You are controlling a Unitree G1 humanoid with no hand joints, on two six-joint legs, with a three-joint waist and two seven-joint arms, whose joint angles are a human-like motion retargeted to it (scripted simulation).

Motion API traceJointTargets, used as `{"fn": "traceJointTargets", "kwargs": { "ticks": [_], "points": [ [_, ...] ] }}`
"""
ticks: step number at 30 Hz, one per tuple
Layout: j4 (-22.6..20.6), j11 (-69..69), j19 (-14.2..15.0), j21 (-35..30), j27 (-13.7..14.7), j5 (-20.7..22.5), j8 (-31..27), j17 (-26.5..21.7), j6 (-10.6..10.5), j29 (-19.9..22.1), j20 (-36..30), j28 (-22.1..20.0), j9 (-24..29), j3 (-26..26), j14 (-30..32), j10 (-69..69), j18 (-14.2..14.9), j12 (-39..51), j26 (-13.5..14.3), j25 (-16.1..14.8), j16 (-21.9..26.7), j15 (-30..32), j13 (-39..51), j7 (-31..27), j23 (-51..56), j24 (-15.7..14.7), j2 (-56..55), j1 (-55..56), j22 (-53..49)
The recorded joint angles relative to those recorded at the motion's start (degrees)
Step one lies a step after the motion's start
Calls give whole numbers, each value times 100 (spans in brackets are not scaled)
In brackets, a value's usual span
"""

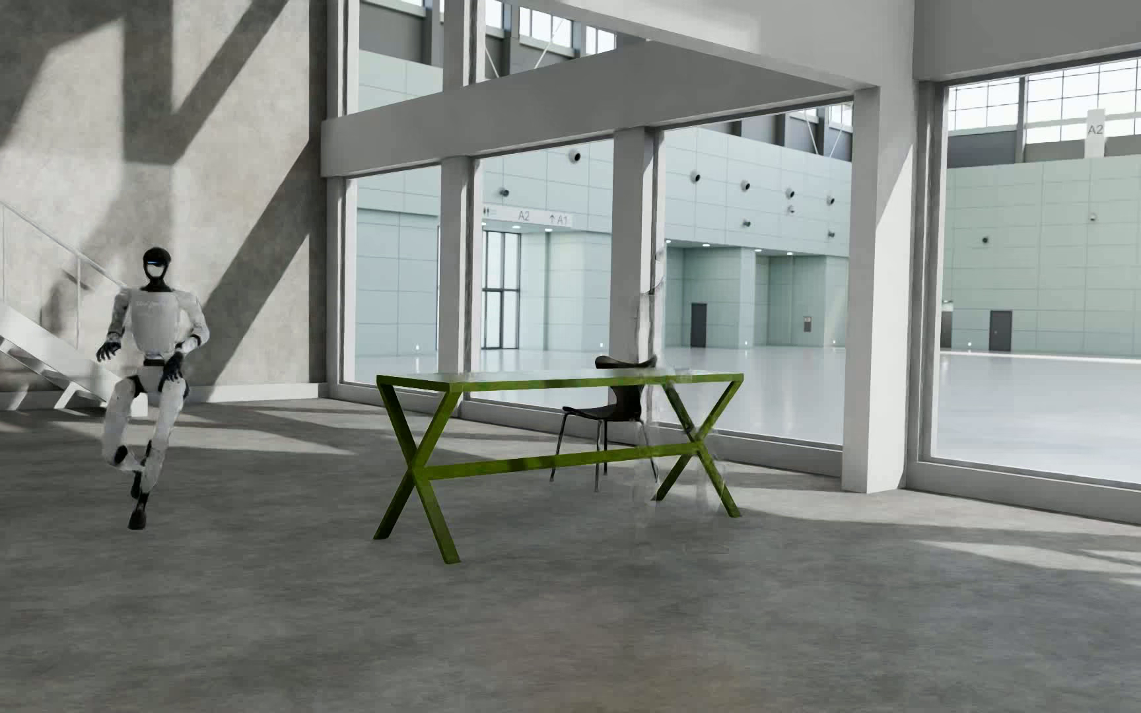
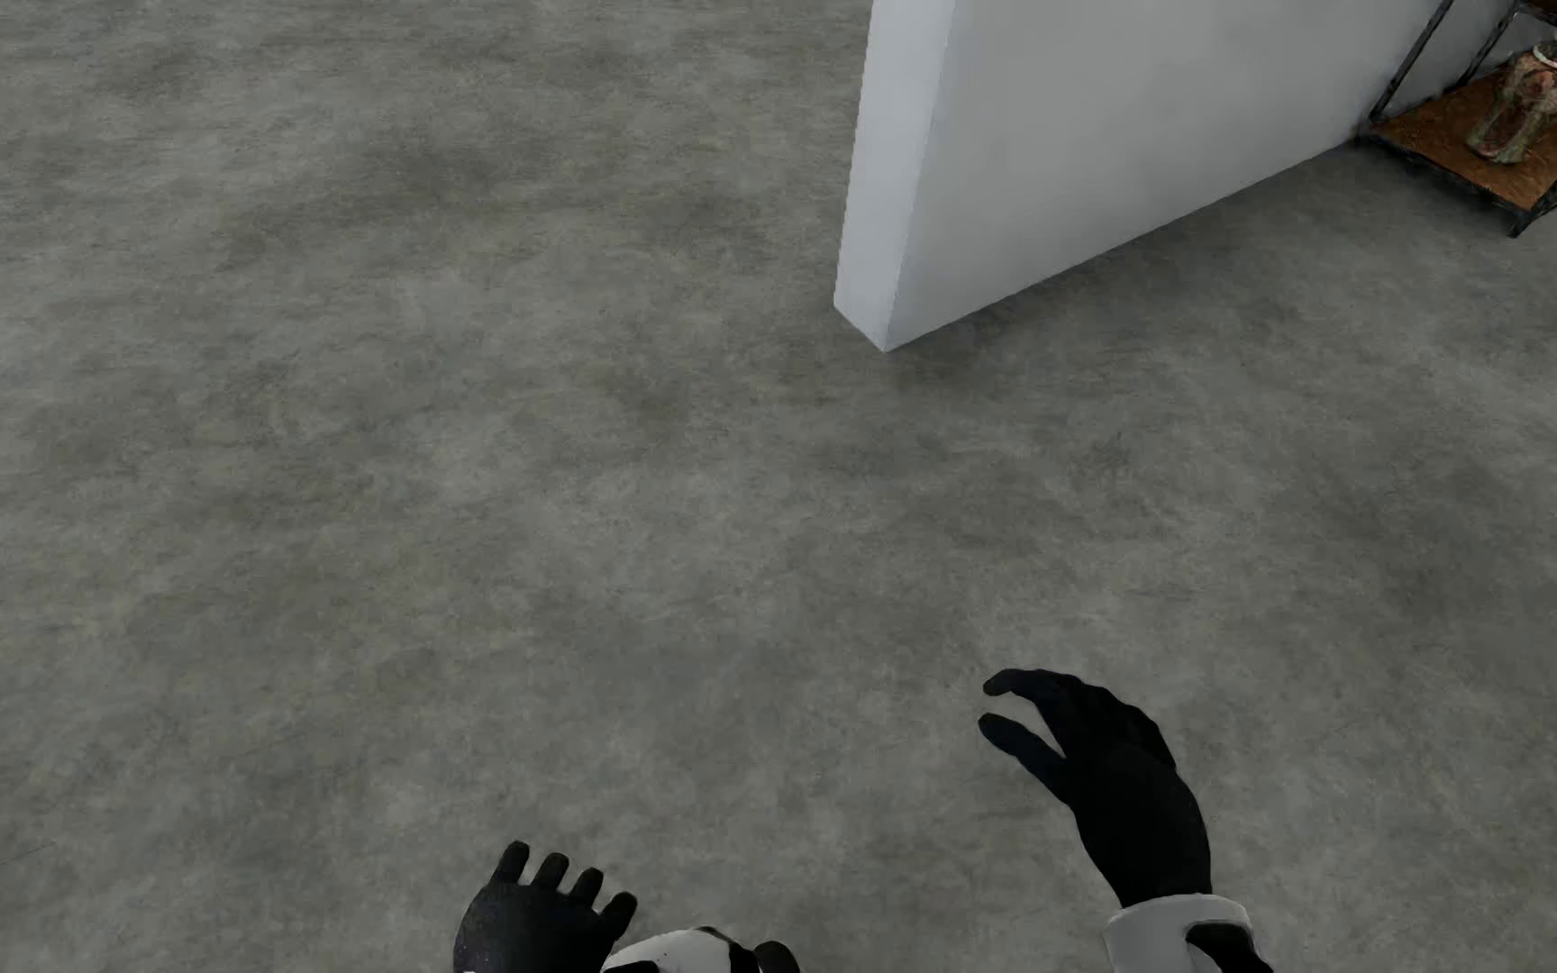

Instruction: Walk around the dark gray desk

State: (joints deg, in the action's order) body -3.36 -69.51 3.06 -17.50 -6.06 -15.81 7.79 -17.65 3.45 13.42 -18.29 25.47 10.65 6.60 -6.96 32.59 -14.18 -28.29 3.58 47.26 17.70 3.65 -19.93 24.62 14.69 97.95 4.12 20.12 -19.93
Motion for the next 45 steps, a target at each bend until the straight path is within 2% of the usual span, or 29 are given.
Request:
{"fn": "traceJointTargets", "kwargs": {
  "ticks": [1, 2, 4, 5, 7, 9, 11, 13, 14, 15, 16, 17, 18, 20, 22, 24, 26, 28, 29, 30, 31, 32, 33, 34, 36, 38, 40, 42, 45],
  "points": [
    [-284, -765, -234, 109, -467, 124, -419, 239, 67, -205, 152, 101, 56, -84, -228, -95, 5, 362, -69, 461, -629, -344, -33, -227, -759, 768, -700, -376, 210],
    [-551, -1139, -246, 274, -970, 62, -592, 512, 106, -528, 346, -106, 87, -173, -334, -339, 23, 621, -146, 726, -1338, -509, -106, -524, -1784, 1080, -1368, -795, 394],
    [-958, -846, -497, 963, -1818, -292, -486, 962, 131, -1529, 373, -672, 64, -402, -480, -843, 99, 1177, -151, 380, -2394, -838, -292, -1337, -3883, 703, -2484, -1600, 772],
    [-1100, -281, -613, 1343, -1983, -485, -315, 1033, 124, -1846, 96, -926, 26, -524, -582, -1007, 144, 1537, -18, 175, -2479, -883, -502, -1802, -4680, 377, -2934, -1922, 889],
    [-1215, 1699, -573, 1553, -1680, -652, 62, 982, 108, -2367, -687, -1612, -60, -706, -868, -1184, 259, 2243, 390, 305, -2162, -871, -1181, -2668, -5682, -1051, -3428, -2517, 1016],
    [-1045, 4798, -76, 1705, -1181, -265, 133, 1058, 99, -2634, -1288, -1955, -132, -804, -1021, -1486, 438, 2721, 718, 617, -1479, -735, -1737, -3228, -6069, -3081, -3285, -3150, 1172],
    [-750, 6000, 505, 2036, -918, 272, 80, 1109, 102, -3001, -1411, -1982, -149, -858, -969, -1315, 563, 2616, 774, 751, -708, -871, -1918, -3305, -6212, -4080, -3156, -3723, 1260],
    [-395, 4917, 191, 2197, -847, 829, -423, 1073, 82, -3071, -1062, -1890, -152, -925, -285, -633, 770, 2117, 186, 1067, -133, 92, -1623, -3065, -6150, -3720, -3227, -4064, 1676],
    [-208, 4162, 85, 2292, -863, 947, -359, 1135, 44, -2802, -806, -1709, -126, -939, 389, 290, 953, 1837, -237, 1206, 10, 90, -1419, -2874, -6046, -2984, -3254, -3909, 2052],
    [60, 3560, -161, 2432, -939, 1017, -216, 1249, -15, -2402, -548, -1498, -90, -957, 962, 1640, 1706, 1666, -819, 1243, -39, -397, -1139, -2647, -5950, -1983, -3173, -3469, 2650],
    [467, 3306, -253, 2559, -1030, 1080, -13, 1386, -101, -1929, -230, -1273, -58, -955, 1723, 2955, 1910, 1564, -1328, 1230, -249, -858, -800, -2459, -5886, -938, -2898, -2841, 3420],
    [812, 3340, -288, 2620, -1184, 1180, 155, 1472, -203, -1567, 307, -1091, -35, -910, 1514, 3903, 1638, 1444, -1772, 1211, -610, -1166, -348, -2347, -5866, -212, -2524, -2168, 4148],
    [1063, 3566, -309, 2522, -1225, 1326, 219, 1471, -297, -1390, 1112, -1098, -22, -829, 1119, 4487, 1372, 1220, -2149, 1340, -1061, -1348, 165, -2165, -5865, -124, -2092, -1526, 4623],
    [1421, 4182, -324, 1961, -1017, 1652, 120, 1279, -426, -1417, 2601, -1129, -32, -559, 973, 4597, 1234, 781, -2290, 1530, -1689, -1557, 1280, -1654, -5686, -1418, -1248, -443, 4816],
    [1432, 4690, -325, 1305, -235, 1906, -74, 1051, -510, -1338, 3076, -790, -61, -256, 756, 3596, 1077, 268, -1729, 1300, -1462, -1823, 2085, -1208, -4909, -3047, -515, 421, 4908],
    [1296, 5030, -333, 740, 355, 2085, -227, 693, -575, -1192, 2779, -910, -82, -41, 688, 1424, 990, -298, -1225, 764, -877, -2173, 2678, -786, -3794, -3788, 161, 811, 5059],
    [939, 5336, -290, 472, 541, 2200, -227, 389, -650, -947, 2337, -1166, -98, 44, 699, -1793, 1336, -693, -1333, 203, -514, -2448, 3071, -182, -2774, -3491, 853, 567, 5185],
    [696, 5179, -312, 569, 502, 2313, -88, 319, -653, -535, 2159, -1356, -111, 31, 371, -2617, 1822, -828, -1825, -334, -553, -2494, 3067, 210, -2175, -2907, 1430, 528, 5348],
    [675, 4827, -239, 688, 440, 2337, 48, 342, -608, -389, 2145, -1393, -108, 28, 431, -2130, 1565, -761, -2034, -554, -636, -2363, 2857, 245, -2038, -2733, 1598, 472, 5477],
    [700, 4256, -248, 727, 382, 2311, 76, 386, -541, -359, 2236, -1447, -93, 31, 618, -1740, 428, -667, -2125, -671, -827, -1888, 2612, 415, -2061, -2768, 1597, 404, 5568],
    [822, 3149, -89, 657, 188, 2193, 50, 392, -460, -529, 2428, -1463, -77, 70, 1006, -1416, 17, -580, -2132, -580, -1092, -1223, 2413, 529, -2299, -2971, 1281, 235, 5636],
    [915, 1683, 546, 540, -106, 1936, 123, 384, -383, -870, 2604, -1446, -54, 137, 891, -915, -1, -428, -2154, -316, -1327, -491, 2220, 455, -2683, -3160, 808, 137, 5730],
    [827, 447, 481, 421, -411, 1546, 252, 364, -308, -1309, 2733, -1543, -26, 177, 535, -581, -2, -136, -2216, 86, -1518, 61, 2008, 386, -3181, -3270, 252, -44, 5875],
    [588, -452, 213, 390, -674, 1135, 259, 403, -234, -1653, 2742, -1860, 0, 168, 258, -493, -2, 274, -2401, 432, -1650, -290, 1782, 286, -3780, -3136, -333, -302, 6063],
    [-126, -1183, -279, 806, -1210, 283, 180, 660, -125, -1965, 2553, -2839, 19, 21, -6, -869, -2, 1285, -2576, 560, -1918, -558, 1178, -269, -5183, -2698, -1440, -980, 6321],
    [-730, -686, -851, 1450, -1580, -189, 10, 932, -62, -2092, 2297, -3328, 4, -241, -181, -1233, -2, 2203, -1965, 418, -2218, -730, 375, -1203, -6221, -2981, -2379, -1620, 6074],
    [-1056, 815, -1149, 1556, -1351, -343, 75, 1151, -4, -2417, 1180, -3228, -15, -531, -452, -1358, -1, 2927, -624, 634, -1927, -830, -416, -2222, -6515, -3105, -2989, -2116, 5287],
    [-1159, 3410, -719, 1565, -925, -71, 290, 1432, 71, -2477, 199, -3445, -24, -757, -766, -1446, 1, 3446, 90, 844, -1357, -627, -1077, -3018, -6368, -2715, -3120, -2605, 3999],
    [-954, 6223, 448, 1926, -724, 1114, -410, 1644, 92, -2434, -98, -3788, 15, -892, -1128, -1381, 35, 3397, 137, 750, -943, -695, -1436, -3283, -6134, -3666, -3092, -3345, 2423]
  ]
}}
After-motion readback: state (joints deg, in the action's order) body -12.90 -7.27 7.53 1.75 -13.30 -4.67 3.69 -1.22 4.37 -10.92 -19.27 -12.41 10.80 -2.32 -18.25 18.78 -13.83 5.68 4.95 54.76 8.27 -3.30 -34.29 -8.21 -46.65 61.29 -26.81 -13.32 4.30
